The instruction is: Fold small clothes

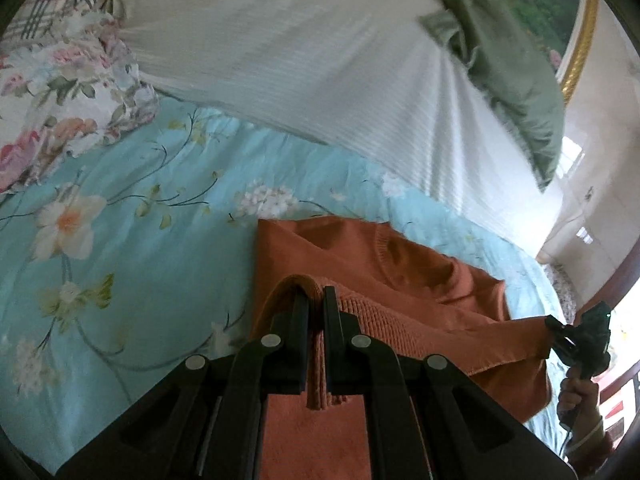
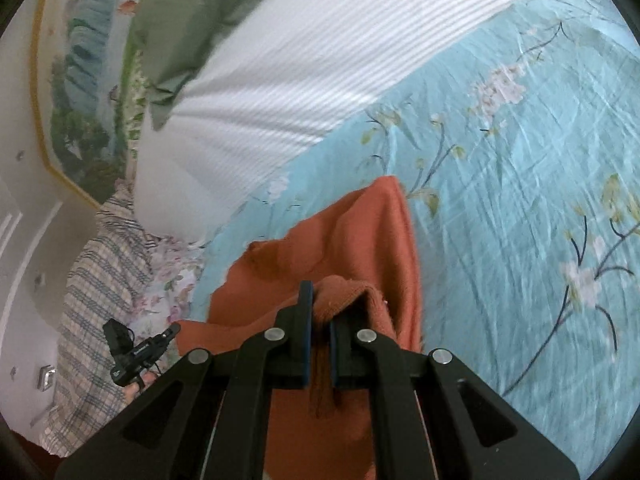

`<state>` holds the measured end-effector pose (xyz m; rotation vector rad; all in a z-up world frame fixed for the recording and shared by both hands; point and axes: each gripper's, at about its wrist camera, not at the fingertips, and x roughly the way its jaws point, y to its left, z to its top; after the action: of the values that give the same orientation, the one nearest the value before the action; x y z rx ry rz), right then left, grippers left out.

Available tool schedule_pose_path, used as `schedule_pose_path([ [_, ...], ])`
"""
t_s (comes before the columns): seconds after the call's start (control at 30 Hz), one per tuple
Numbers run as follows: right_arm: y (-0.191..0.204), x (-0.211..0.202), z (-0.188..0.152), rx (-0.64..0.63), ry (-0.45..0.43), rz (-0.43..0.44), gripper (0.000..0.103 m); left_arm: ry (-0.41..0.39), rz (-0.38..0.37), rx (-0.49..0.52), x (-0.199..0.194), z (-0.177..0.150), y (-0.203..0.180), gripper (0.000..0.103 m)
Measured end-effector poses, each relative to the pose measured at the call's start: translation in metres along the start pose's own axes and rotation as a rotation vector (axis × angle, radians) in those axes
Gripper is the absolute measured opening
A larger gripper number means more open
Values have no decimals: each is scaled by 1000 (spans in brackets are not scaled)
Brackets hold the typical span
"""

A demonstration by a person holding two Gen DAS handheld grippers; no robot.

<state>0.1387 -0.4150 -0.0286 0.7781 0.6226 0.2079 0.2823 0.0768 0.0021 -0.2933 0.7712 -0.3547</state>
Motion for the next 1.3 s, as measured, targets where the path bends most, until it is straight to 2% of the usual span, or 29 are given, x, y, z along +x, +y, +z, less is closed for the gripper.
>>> schedule_pose_path([
  [0.2,-18,26,5,13,45,-105,8,37,45,-24,46,8,13,4],
  [0.43,-29,27,2,84,46,-115,8,111,116,-30,95,5,24,6],
  [0.53,-12,11,-3,49,16,-149,9,114,107,-49,92,4,26,9],
  [0.63,16,-7,-14,-39,-31,-195,10,112,63,-46,72,-2,20,20],
  [0.73,40,-16,-28,-110,-57,-224,11,116,30,25,50,-20,-2,24],
  [0.77,49,-20,-35,-133,-69,-241,15,124,17,43,45,-26,-10,25],
  [0.83,60,-23,-46,-156,-68,-223,18,152,-32,91,37,-46,-29,26],
  [0.87,67,-18,-53,-176,-37,-180,18,174,-53,110,35,-55,-39,26],
  [0.93,81,10,-70,-241,113,-110,18,222,-89,149,36,-76,-59,26],
  [1.0,90,35,-83,-315,206,-121,18,254,-109,180,43,-88,-72,26],
  [1.07,90,67,-92,-358,335,-126,18,285,-65,232,57,-96,-86,26],
  [1.1,89,76,-93,-372,362,-136,18,296,-46,257,62,-97,-92,27],
  [1.17,83,92,-88,-408,377,-180,10,308,-34,293,70,-96,-97,29],
  [1.2,80,95,-80,-408,360,-186,10,314,-22,307,75,-92,-100,29],
  [1.27,74,97,-63,-410,308,-256,10,322,-11,314,85,-82,-99,30],
  [1.3,70,98,-51,-401,276,-284,10,313,5,308,90,-73,-95,26],
])
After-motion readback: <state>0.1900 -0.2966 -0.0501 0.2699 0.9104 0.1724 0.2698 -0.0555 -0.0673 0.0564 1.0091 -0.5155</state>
